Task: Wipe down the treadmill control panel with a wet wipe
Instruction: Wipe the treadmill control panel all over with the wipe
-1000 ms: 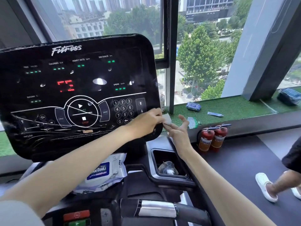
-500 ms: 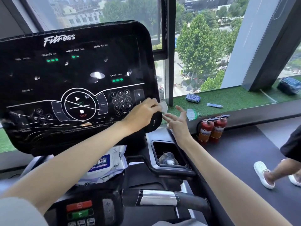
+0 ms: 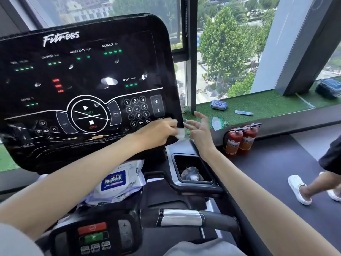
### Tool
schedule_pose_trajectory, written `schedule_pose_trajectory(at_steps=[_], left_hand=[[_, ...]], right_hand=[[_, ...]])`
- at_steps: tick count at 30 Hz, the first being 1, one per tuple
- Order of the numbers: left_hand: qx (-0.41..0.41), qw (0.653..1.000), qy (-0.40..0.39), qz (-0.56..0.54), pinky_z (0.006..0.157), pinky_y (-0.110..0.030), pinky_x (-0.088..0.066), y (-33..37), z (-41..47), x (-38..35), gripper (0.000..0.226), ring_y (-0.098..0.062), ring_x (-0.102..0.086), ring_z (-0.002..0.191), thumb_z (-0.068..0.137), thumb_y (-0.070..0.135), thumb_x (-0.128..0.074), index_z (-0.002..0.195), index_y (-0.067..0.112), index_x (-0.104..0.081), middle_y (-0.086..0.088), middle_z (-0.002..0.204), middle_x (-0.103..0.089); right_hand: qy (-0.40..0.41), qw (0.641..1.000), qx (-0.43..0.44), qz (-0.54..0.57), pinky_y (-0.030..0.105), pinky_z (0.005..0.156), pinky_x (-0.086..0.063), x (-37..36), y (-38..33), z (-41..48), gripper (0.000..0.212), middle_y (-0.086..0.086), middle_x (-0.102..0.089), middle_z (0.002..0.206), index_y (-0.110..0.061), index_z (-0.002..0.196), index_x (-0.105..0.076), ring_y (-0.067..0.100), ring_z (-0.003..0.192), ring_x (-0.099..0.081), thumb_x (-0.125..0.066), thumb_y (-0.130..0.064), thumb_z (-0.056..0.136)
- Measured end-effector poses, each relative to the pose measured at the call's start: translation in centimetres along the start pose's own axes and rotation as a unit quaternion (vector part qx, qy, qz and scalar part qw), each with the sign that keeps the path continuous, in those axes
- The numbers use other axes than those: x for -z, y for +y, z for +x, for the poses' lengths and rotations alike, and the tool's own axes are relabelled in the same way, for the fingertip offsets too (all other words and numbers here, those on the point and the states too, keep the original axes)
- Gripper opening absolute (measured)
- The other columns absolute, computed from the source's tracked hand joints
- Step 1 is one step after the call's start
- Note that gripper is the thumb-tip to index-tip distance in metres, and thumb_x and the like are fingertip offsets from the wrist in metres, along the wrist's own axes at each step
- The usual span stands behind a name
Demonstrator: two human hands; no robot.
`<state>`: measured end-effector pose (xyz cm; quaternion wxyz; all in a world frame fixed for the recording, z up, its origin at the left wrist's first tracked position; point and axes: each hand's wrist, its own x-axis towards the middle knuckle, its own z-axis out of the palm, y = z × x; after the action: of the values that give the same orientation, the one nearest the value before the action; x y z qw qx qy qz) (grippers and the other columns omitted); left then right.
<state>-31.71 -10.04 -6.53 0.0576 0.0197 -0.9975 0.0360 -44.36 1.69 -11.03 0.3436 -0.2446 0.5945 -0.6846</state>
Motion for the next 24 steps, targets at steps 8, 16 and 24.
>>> schedule_pose_trajectory(at_steps=[8,16,24], left_hand=[[-0.018,0.997,-0.049,0.049,0.053,-0.034,-0.043,0.0,-0.2,0.6,0.029,-0.021,-0.049,0.073,0.067,-0.018,-0.054,0.08,0.004,-0.068,-0.004,0.077,-0.052],[0.021,0.966,-0.221,0.131,0.07,-0.038,-0.05,2.1,1.2,1.2,0.022,-0.028,-0.056,0.089,0.075,-0.014,-0.047,0.073,0.005,-0.056,-0.008,0.09,-0.058],[0.108,0.948,-0.041,-0.298,0.073,-0.013,-0.044,0.5,2.1,4.5,0.016,-0.004,-0.059,0.077,0.082,-0.005,-0.064,0.089,0.005,-0.074,0.004,0.083,-0.062]], right_hand=[[0.006,1.0,0.009,-0.013,0.015,0.052,-0.039,-0.1,-0.1,-0.3,0.072,0.015,-0.051,0.115,-0.019,0.13,-0.032,0.012,0.108,-0.059,-0.027,0.024,0.072],[0.021,0.999,0.008,-0.043,0.023,0.065,-0.039,-0.3,-0.6,-0.4,0.066,0.008,-0.053,0.105,-0.019,0.129,-0.033,0.009,0.102,-0.061,-0.028,0.018,0.075],[0.07,0.991,0.04,-0.109,0.03,0.075,-0.048,0.7,-2.5,-1.6,0.06,0.006,-0.056,0.103,-0.018,0.123,-0.042,0.014,0.095,-0.06,-0.031,0.017,0.075]])
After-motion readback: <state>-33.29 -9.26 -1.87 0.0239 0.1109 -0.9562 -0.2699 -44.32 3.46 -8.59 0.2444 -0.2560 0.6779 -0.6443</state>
